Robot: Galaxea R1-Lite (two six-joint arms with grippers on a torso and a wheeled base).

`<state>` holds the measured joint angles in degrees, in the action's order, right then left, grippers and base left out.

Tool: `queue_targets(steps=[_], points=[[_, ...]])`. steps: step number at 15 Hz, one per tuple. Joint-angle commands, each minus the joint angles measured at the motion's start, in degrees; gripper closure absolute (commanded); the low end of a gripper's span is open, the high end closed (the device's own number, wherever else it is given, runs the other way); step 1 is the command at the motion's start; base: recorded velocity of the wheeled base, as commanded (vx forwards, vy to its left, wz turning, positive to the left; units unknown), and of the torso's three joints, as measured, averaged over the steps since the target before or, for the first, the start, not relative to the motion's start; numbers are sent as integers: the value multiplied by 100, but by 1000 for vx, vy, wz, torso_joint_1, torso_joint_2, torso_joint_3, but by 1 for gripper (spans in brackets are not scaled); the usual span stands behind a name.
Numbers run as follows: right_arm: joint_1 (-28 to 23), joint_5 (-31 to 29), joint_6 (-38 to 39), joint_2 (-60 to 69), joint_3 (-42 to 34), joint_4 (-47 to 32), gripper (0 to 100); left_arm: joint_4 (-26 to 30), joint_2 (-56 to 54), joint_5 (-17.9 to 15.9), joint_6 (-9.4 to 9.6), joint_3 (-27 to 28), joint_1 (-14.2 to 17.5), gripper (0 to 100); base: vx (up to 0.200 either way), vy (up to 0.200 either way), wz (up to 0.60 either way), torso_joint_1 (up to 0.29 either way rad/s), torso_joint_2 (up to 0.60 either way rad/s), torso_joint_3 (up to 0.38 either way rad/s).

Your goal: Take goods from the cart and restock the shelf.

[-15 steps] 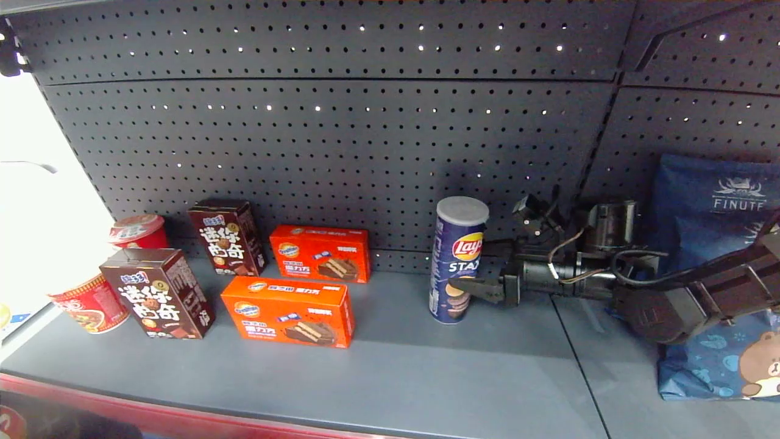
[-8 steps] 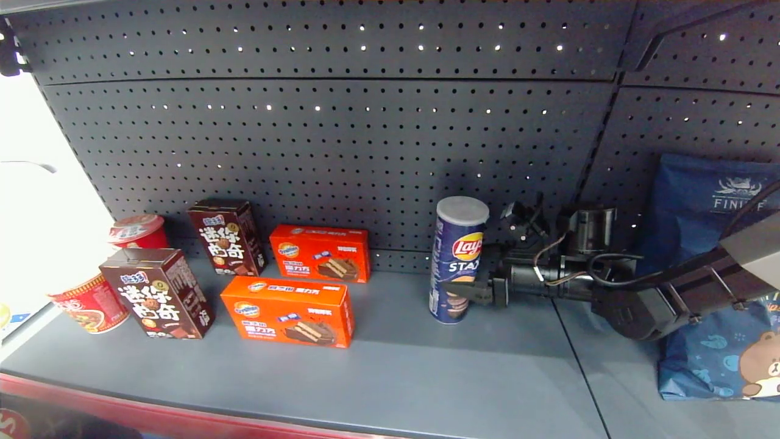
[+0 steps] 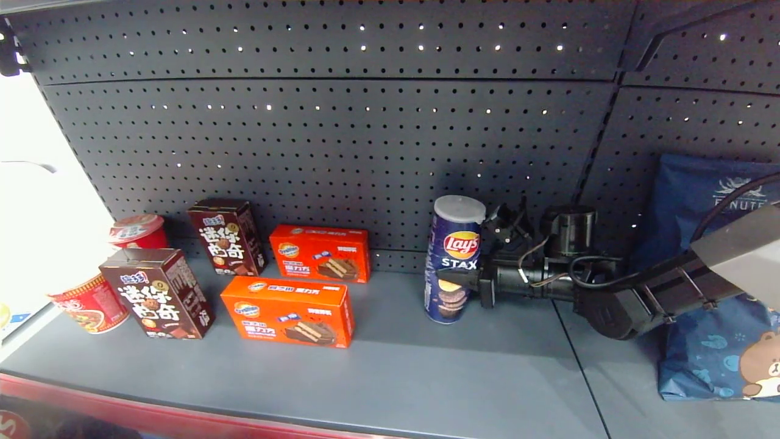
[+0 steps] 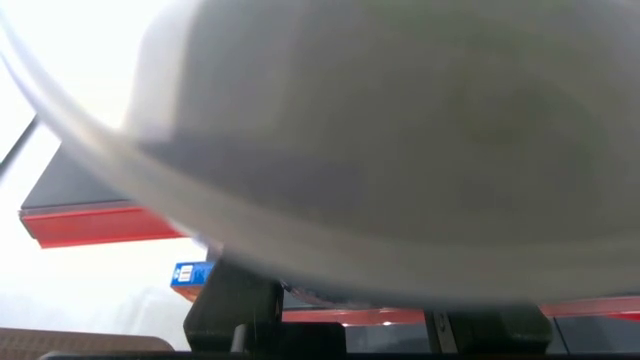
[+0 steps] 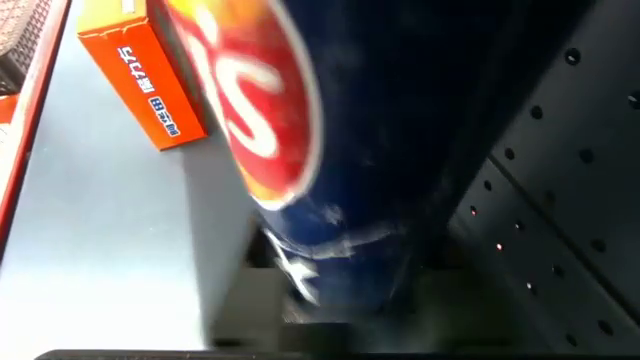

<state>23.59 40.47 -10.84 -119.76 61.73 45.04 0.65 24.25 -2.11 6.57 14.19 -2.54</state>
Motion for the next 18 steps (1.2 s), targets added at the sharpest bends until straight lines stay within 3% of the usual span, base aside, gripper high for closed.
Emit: queue_targets(steps=[1,6,10,15,17,18], points=[[67,-48,3,67,-30,-4,100,-3,-25,0,2,-57,7,100,0,0,0,0,0,0],[436,-751,187,638,-487,-13,100,6,-166,9,2,-30,-1,100,0,0,0,0,0,0],[779,-1490,451,1649,-1506,-4,100,-12,-175,0,11,49,-1,100,0,0,0,0,0,0],[849,-1534,662,2783,-2649,145,100,-12,-183,0,28,31,-1,100,0,0,0,0,0,0],[849,-1534,706,2844,-2719,189,100,-12,-183,0,37,31,-1,100,0,0,0,0,0,0],[875,-1551,750,2941,-3194,707,100,-3,-175,0,46,31,-1,100,0,0,0,0,0,0]])
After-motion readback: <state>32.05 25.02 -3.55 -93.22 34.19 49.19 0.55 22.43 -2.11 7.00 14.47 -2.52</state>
